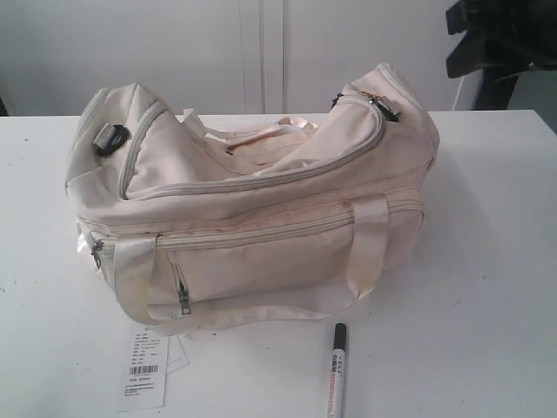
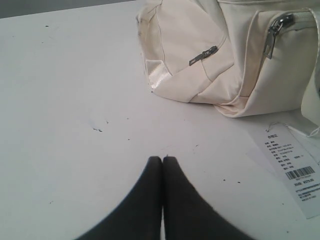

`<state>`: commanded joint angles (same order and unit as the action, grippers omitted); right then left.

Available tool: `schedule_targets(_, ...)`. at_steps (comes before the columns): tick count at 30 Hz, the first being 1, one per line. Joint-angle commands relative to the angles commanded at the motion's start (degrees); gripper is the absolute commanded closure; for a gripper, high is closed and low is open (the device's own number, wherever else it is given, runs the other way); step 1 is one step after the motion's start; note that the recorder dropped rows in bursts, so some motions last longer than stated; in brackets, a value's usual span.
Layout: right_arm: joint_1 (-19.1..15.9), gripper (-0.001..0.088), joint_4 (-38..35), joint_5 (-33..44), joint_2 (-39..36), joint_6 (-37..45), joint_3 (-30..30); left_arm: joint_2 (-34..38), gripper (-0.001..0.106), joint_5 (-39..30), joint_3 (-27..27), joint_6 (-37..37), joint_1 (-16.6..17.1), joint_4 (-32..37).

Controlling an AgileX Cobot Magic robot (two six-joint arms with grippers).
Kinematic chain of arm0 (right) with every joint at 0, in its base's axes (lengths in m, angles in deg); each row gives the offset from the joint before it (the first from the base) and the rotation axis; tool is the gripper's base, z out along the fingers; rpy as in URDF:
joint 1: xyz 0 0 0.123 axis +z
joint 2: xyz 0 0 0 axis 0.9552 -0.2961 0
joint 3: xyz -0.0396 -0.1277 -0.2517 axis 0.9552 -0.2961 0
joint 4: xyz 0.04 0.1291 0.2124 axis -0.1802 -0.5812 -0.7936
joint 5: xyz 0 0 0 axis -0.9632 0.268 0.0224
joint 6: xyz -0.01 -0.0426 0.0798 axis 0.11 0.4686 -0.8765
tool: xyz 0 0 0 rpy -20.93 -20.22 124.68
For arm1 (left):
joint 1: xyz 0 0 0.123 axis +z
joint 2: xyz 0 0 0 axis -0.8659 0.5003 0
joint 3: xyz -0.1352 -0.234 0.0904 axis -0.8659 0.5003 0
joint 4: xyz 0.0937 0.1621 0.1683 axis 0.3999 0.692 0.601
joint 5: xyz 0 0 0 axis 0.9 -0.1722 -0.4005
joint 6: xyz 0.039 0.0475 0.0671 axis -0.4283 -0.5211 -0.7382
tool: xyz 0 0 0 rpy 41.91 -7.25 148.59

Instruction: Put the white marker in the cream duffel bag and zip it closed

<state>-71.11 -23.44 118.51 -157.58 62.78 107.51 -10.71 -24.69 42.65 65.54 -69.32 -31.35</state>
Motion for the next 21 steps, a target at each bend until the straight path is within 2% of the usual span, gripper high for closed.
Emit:
schedule_targets(4,0.1,0.0244,-3.8,-1.8,-2.7,2.3,2.0,0.0,0.105,0.0,0.0,0.0,0.0,0.0)
schedule_targets(10,0.6,0.0183,-4.0,-5.1,-7.7,3.8,4.8,0.0,0.105,0.0,0.0,0.0,0.0,0.0)
schedule_targets(21,0.6,0.0184,-6.7,-6.9,-17.2,3.8,10.0,0.0,0.105,0.0,0.0,0.0,0.0,0.0)
